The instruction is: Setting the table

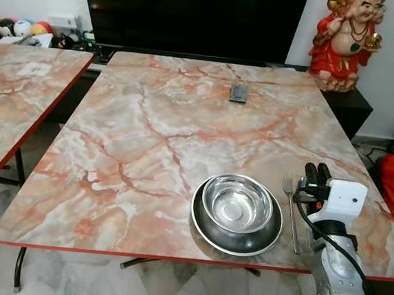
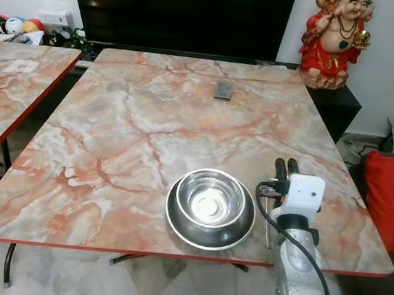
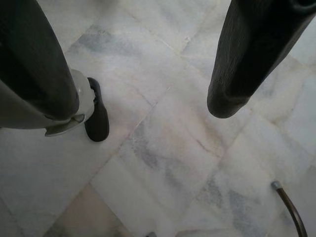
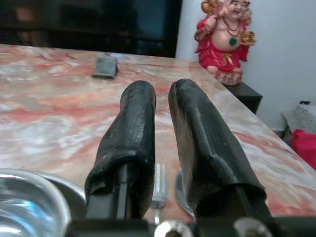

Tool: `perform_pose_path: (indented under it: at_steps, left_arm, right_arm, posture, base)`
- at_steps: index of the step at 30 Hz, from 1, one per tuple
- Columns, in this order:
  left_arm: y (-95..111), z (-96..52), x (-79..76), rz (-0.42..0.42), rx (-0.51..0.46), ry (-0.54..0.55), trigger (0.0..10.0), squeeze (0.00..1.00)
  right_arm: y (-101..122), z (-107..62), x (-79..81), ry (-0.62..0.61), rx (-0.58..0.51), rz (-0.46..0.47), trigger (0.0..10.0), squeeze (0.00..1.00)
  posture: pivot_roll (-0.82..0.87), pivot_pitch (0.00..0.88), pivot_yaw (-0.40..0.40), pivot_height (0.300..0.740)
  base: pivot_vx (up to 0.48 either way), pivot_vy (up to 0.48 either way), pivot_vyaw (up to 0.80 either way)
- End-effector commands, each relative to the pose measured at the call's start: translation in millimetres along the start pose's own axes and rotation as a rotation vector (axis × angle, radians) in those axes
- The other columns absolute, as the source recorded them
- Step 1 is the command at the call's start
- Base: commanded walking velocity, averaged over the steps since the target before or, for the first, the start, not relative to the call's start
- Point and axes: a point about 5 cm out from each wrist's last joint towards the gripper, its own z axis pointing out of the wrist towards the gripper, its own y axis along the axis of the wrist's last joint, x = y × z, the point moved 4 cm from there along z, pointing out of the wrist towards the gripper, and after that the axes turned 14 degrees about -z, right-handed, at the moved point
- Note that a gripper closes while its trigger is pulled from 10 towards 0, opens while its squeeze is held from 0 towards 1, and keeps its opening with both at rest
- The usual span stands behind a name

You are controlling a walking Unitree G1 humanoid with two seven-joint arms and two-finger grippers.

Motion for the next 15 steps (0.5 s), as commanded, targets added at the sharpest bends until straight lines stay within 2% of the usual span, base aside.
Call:
perform_pose_path:
  at_steps: [1, 12, 15]
  left_arm:
    - [-8.6, -1.7, -0.1, -0.009, 0.027, 0.003, 10.0, 0.00]
    - [-11.6, -2.1, -2.6, -0.002, 0.035, -0.007, 10.0, 0.00]
    - [-12.2, -2.1, -2.9, -0.001, 0.038, -0.007, 10.0, 0.00]
  right_arm:
    - [8.1, 0.0, -0.5, -0.001, -0.032, -0.005, 10.0, 0.00]
    - [14.0, -1.8, -1.2, -0.002, -0.060, -0.017, 10.0, 0.00]
    - [15.7, -1.1, 1.9, 0.002, -0.066, -0.013, 10.0, 0.00]
  posture:
    - [-0.01, 0.005, -0.010, 0.740]
    - [-0.02, 0.001, -0.010, 0.740]
    - [-0.02, 0.001, -0.011, 0.740]
  base:
    - [0.000, 0.000, 0.00]
    - [0.000, 0.000, 0.00]
    - [0.000, 0.437, 0.00]
